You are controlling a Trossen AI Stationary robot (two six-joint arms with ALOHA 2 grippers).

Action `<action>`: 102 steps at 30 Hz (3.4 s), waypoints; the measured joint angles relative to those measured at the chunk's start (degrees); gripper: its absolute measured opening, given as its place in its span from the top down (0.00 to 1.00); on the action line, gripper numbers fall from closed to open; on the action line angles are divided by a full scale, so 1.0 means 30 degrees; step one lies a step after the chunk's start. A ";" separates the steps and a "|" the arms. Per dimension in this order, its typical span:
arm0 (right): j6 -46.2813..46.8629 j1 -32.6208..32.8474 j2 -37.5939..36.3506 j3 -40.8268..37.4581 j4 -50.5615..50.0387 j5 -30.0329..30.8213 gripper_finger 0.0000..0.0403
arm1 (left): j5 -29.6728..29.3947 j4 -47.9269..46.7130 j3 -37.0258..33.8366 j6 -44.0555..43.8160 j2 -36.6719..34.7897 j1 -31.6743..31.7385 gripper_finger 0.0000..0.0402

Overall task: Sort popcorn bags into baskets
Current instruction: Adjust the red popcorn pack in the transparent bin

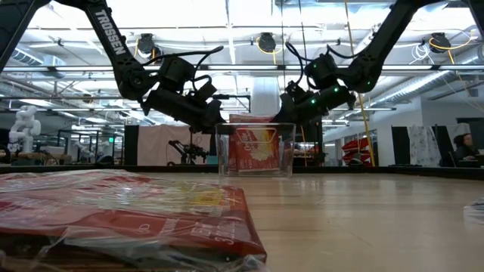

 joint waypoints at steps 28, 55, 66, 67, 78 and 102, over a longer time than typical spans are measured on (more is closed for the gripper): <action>-0.0351 0.0117 -0.1633 -0.0022 0.2575 0.0026 1.00 | 0.1180 0.0405 0.0000 -0.0207 -0.0500 -0.0345 0.80; 0.1833 0.0266 -0.2220 -0.1851 0.4541 -0.0256 1.00 | 0.3206 -0.0700 0.0783 -0.1005 0.0102 -0.0299 0.80; 0.1100 0.3642 -0.5972 -0.1851 -0.3847 0.3607 0.80 | 0.2542 -0.1764 0.0787 -0.2435 0.0013 -0.0299 0.80; 0.1284 0.3994 -0.6438 -0.1829 -0.4617 0.4288 0.78 | 0.2539 -0.1778 0.0787 -0.2757 -0.0076 -0.0340 0.80; 0.0318 0.7244 -0.6071 0.4936 -1.5717 0.7579 0.55 | -0.2775 -0.2543 0.0787 -0.3453 -0.2722 -0.1695 0.80; -1.0992 0.2915 0.4749 1.3291 -2.1290 0.2856 0.46 | -0.4860 -0.4122 -0.4093 -0.3366 -0.7810 -0.1409 0.80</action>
